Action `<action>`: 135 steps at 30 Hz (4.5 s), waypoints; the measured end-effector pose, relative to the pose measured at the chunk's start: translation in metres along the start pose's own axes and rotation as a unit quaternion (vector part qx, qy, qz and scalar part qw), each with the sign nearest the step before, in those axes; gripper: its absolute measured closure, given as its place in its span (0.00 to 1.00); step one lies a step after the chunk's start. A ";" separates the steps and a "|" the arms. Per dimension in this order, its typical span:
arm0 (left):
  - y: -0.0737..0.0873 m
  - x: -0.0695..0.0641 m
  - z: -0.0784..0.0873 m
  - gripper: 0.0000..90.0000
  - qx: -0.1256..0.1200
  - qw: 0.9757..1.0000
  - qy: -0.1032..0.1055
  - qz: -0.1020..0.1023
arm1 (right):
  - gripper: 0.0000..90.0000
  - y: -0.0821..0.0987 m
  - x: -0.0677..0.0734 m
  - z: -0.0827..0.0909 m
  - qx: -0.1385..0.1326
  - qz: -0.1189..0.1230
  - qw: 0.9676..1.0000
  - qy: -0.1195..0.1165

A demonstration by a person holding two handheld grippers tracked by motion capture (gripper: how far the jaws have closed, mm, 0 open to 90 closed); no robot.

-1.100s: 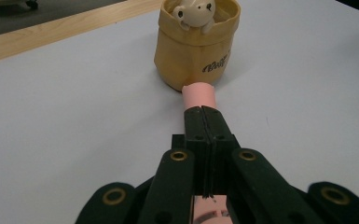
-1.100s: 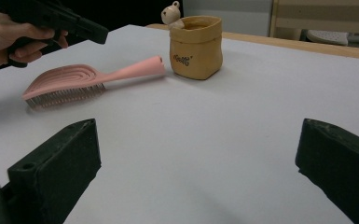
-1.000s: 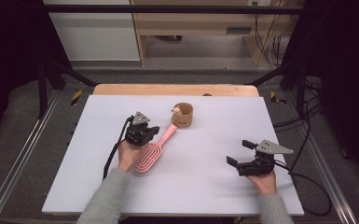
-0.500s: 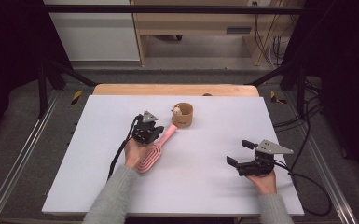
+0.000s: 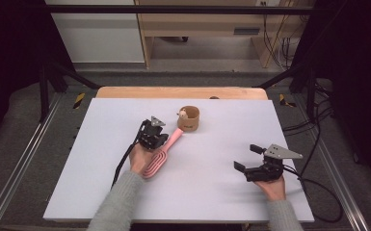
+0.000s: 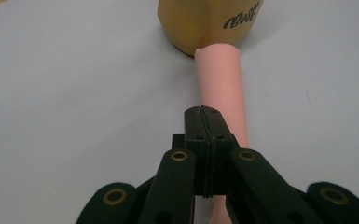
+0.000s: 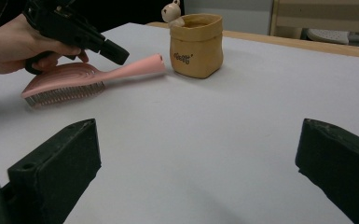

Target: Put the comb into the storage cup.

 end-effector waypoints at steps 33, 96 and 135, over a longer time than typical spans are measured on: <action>-0.006 -0.025 -0.008 1.00 0.057 0.998 0.022 -0.031 | 0.01 0.000 0.000 0.000 0.001 0.000 1.000 -0.001; 0.044 -0.052 0.029 1.00 0.041 0.992 0.082 -0.083 | 0.01 0.001 0.001 -0.001 0.005 0.002 1.000 0.000; 0.050 -0.037 0.074 0.74 -0.023 0.997 0.046 -0.056 | 0.01 0.001 0.001 -0.001 0.006 0.002 1.000 -0.002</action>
Point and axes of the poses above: each handheld gripper's, and its own axes: z roughly backward along the jaws, y roughly out of its underside, x roughly to its left, the point moved 3 cm from there along -z, roughly forward along the jaws, and after that the axes turned 9 degrees about y, right-handed, at the moved point
